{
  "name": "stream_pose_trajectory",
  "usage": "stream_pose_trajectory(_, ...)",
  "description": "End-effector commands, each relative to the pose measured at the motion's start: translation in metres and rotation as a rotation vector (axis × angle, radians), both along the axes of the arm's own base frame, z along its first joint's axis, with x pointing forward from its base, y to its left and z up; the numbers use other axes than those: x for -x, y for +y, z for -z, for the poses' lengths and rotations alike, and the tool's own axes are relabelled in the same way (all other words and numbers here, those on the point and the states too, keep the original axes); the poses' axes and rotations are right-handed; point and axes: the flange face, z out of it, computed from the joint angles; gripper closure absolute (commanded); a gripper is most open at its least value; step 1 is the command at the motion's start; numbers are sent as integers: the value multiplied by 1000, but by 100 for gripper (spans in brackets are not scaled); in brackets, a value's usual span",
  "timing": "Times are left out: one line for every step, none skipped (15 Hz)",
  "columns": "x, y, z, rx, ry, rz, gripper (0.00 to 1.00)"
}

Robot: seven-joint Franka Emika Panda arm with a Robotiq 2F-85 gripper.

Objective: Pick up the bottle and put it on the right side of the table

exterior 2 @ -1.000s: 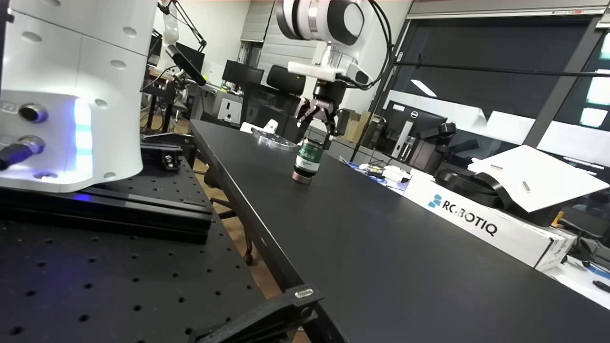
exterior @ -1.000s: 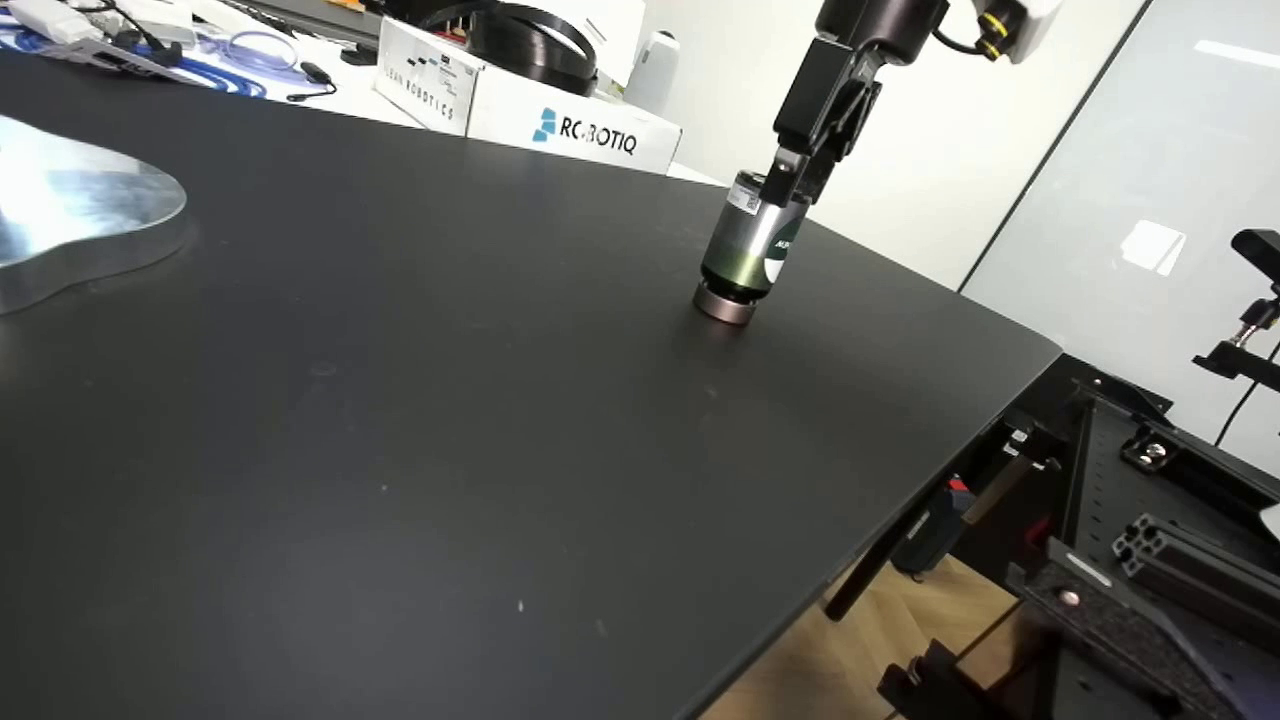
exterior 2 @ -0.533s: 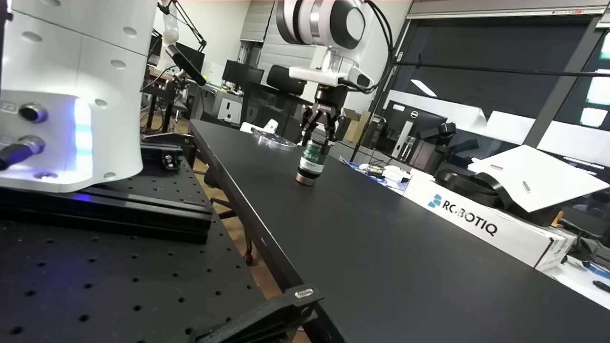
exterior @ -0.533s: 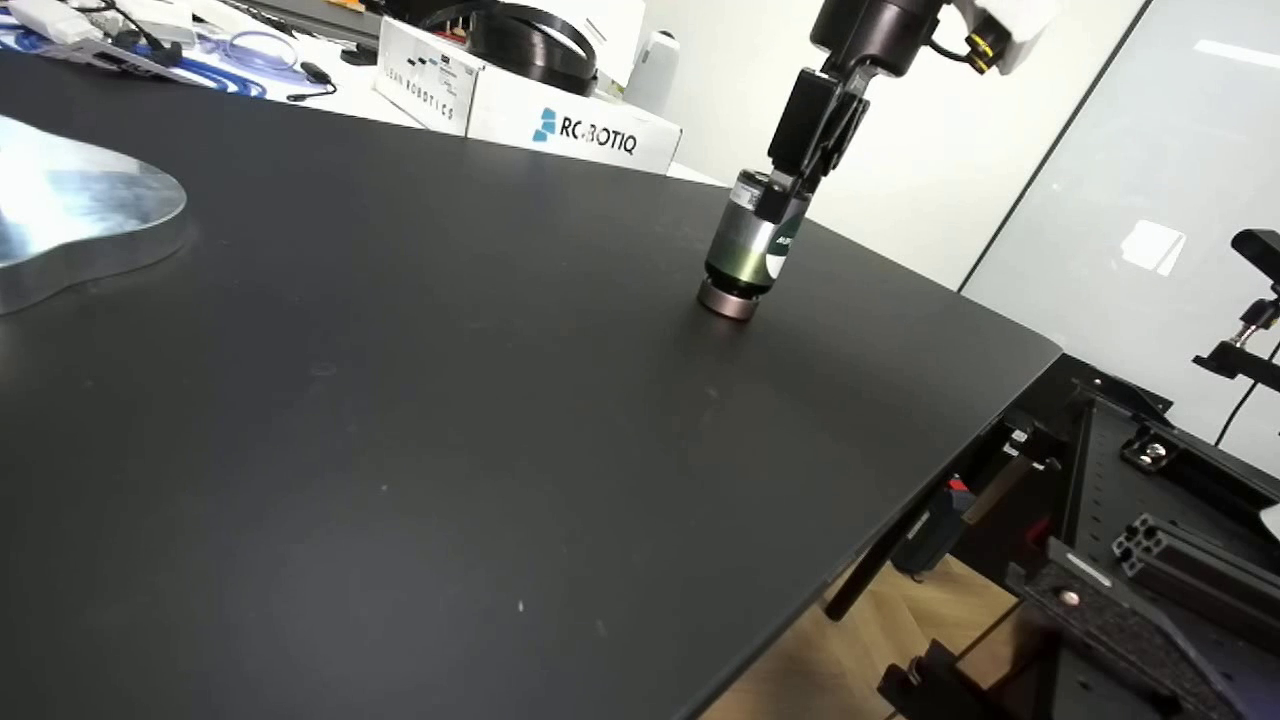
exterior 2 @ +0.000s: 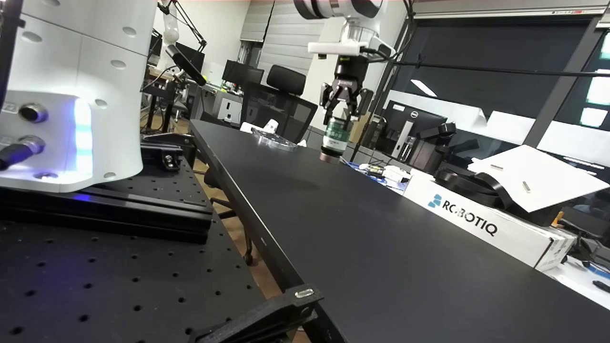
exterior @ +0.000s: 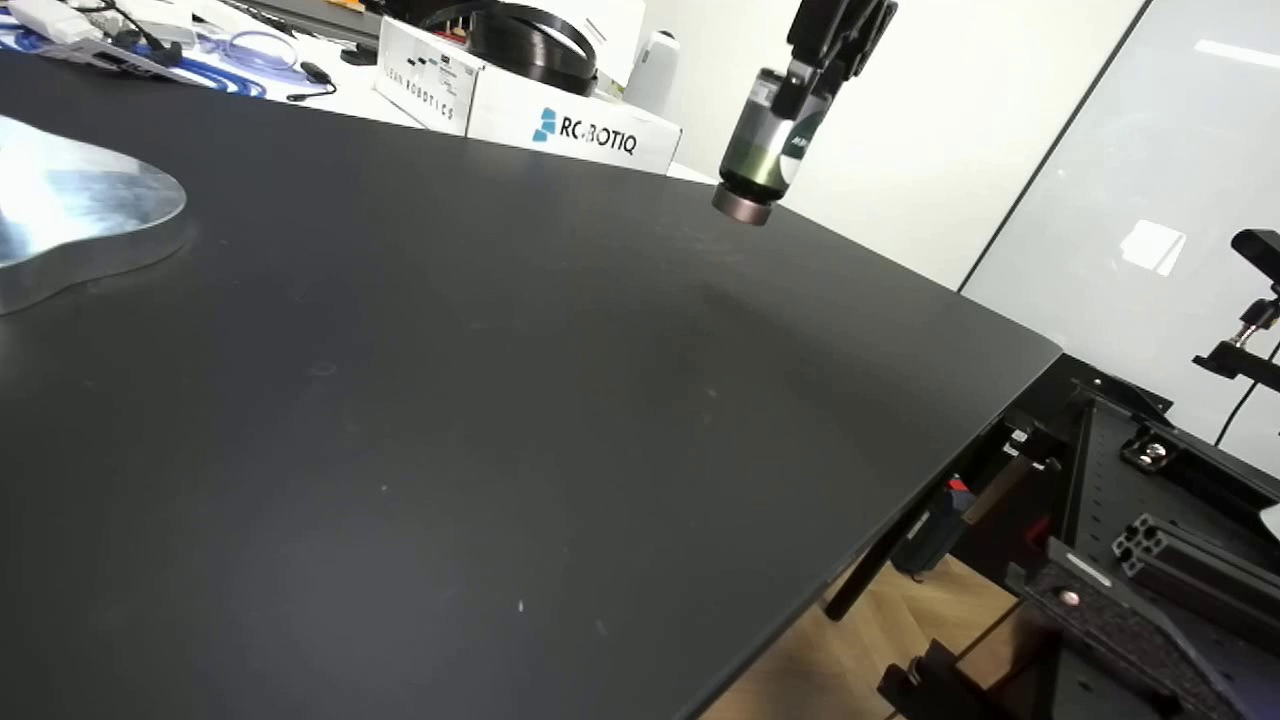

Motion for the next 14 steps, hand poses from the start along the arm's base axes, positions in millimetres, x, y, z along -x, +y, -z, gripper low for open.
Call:
stream_pose_trajectory(-5,-16,-49,27,37,36,57)
stream_pose_trajectory(-5,-22,-59,34,54,40,57)
stream_pose_trajectory(-3,-27,-67,35,75,41,57)
stream_pose_trajectory(1,-34,-74,45,103,53,57)
stream_pose_trajectory(6,-38,-80,22,128,42,57)
stream_pose_trajectory(1,-29,-64,41,101,43,32)
stream_pose_trajectory(3,-33,-69,35,116,41,32)
stream_pose_trajectory(5,-36,-73,30,121,40,32)
stream_pose_trajectory(5,-37,-75,30,120,39,32)
stream_pose_trajectory(6,-37,-75,30,121,38,32)
stream_pose_trajectory(6,-36,-75,30,122,38,32)
stream_pose_trajectory(6,-36,-75,30,122,38,32)
stream_pose_trajectory(6,-36,-74,30,122,38,32)
stream_pose_trajectory(6,-36,-74,30,123,38,32)
